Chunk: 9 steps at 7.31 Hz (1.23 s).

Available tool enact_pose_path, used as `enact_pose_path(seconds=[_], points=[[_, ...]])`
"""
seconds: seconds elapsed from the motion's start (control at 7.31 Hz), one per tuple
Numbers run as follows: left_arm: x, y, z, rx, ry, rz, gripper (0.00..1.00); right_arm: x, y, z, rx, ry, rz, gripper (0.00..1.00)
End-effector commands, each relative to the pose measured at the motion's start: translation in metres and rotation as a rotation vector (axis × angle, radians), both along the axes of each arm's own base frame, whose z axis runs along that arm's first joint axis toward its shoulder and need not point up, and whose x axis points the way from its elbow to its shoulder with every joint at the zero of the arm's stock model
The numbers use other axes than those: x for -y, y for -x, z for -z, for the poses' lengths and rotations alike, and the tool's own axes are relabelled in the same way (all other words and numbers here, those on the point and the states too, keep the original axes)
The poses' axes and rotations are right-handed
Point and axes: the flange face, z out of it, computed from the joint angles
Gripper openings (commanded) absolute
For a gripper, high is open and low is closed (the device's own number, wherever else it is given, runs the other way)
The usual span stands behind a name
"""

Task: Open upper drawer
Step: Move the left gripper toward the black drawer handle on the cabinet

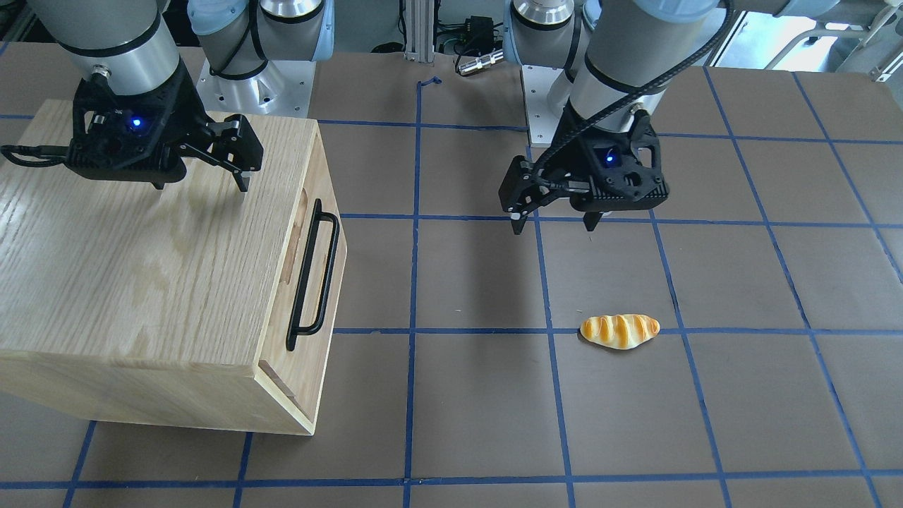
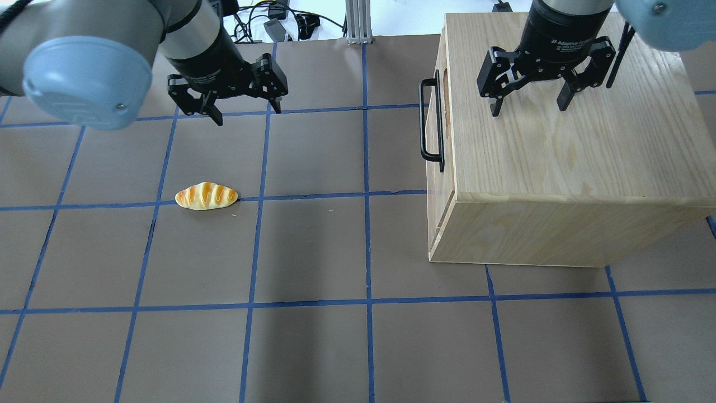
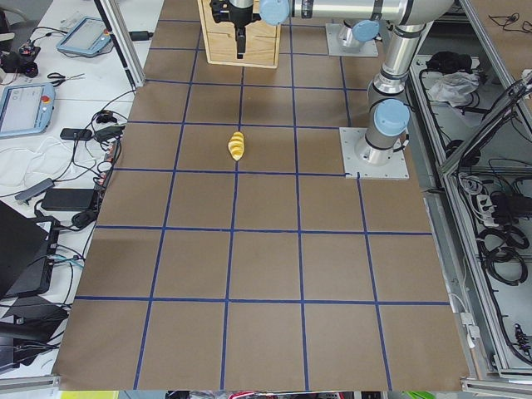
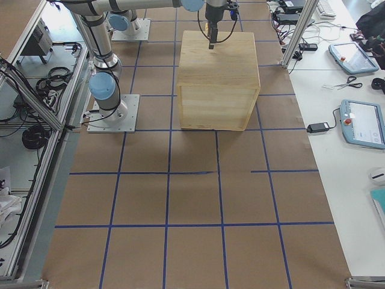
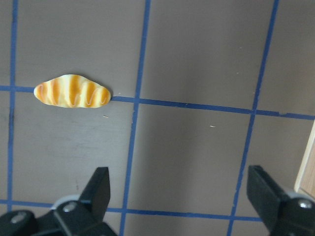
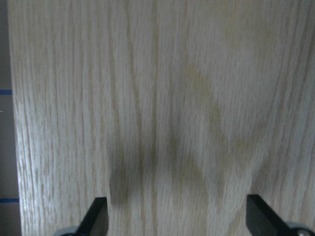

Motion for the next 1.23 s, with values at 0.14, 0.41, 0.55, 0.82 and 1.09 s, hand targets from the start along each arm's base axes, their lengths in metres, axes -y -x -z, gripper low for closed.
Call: enact_pose_path(seconds=[0.14,0.41,0.55,0.82,1.09], points=[[0.002,0.077,0.023,-0.126,0.036,0.031,1.00,0.000,0.000,0.000,0.000,0.000,-0.001,1.00],[0.008,0.105,0.044,-0.185,0.025,0.039,1.00,0.000,0.000,0.000,0.000,0.000,-0.001,1.00],[0.011,0.113,0.053,-0.215,0.008,0.047,1.00,0.000,0.000,0.000,0.000,0.000,0.001,1.00],[0.008,0.128,0.062,-0.235,-0.014,0.055,1.00,0.000,0.000,0.000,0.000,0.000,-0.001,1.00],[0.008,0.151,0.073,-0.267,0.011,0.094,1.00,0.000,0.000,0.000,0.000,0.000,0.001,1.00]])
